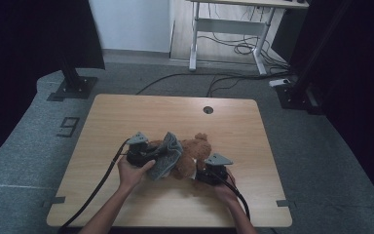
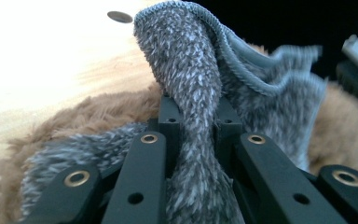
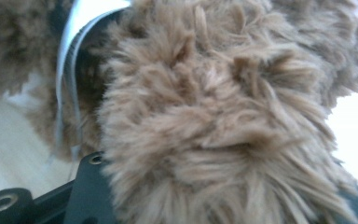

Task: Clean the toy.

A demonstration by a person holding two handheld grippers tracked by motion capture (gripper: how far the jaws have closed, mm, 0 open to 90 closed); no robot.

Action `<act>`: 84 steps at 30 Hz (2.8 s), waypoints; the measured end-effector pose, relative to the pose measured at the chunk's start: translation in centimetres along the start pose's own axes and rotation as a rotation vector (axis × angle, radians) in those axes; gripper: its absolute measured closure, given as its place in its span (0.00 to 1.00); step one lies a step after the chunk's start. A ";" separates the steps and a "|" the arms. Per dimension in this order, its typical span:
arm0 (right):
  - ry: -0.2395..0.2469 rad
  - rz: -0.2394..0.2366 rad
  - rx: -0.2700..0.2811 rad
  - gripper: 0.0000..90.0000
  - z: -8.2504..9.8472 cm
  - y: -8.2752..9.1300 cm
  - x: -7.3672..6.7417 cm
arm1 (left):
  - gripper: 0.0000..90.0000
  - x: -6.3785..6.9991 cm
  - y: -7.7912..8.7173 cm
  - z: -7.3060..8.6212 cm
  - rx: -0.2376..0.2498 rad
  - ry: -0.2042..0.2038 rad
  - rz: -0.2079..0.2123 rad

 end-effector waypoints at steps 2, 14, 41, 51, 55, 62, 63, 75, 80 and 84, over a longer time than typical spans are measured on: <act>0.019 -0.009 0.001 0.51 0.0 0.2 -0.4 | 0.86 0.6 0.4 -0.9 0.022 0.003 0.019; 0.102 -0.016 0.025 0.49 0.4 1.0 -1.5 | 0.85 5.3 -5.7 -3.6 -0.117 -0.090 0.044; 0.060 -0.068 0.027 0.51 1.1 1.2 -1.1 | 0.86 -2.4 4.1 1.5 0.018 0.013 -0.140; 0.062 -0.075 0.028 0.51 1.1 1.2 -1.1 | 0.86 3.8 -1.9 -2.8 -0.015 -0.059 0.018; 0.065 -0.077 0.027 0.51 1.1 1.2 -1.1 | 0.85 6.2 -4.1 -3.7 -0.029 -0.103 0.035; 0.073 -0.073 0.020 0.51 1.2 1.1 -1.1 | 0.85 6.0 -5.7 -2.7 -0.084 -0.153 -0.013; 0.076 -0.071 0.020 0.51 1.2 1.1 -1.2 | 0.85 5.7 -5.4 -2.6 -0.083 -0.152 -0.019; 0.076 -0.082 0.023 0.52 1.2 1.1 -1.4 | 0.86 -1.6 1.3 0.4 0.019 -0.015 -0.114; 0.072 -0.087 0.023 0.52 1.2 1.1 -1.3 | 0.86 -3.1 3.1 1.4 0.033 0.018 -0.149; 0.073 -0.086 0.022 0.52 1.2 1.1 -1.4 | 0.86 -4.0 3.9 2.3 0.044 0.042 -0.164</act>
Point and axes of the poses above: each handheld gripper's, and its own axes: y roughly backward along the jaws, z roughly out of its underside, x roughly to its right, the point moved 4 cm from there along -y, roughly forward along the jaws, and after that the axes turned 2 degrees about -x, right-handed, at the moved point
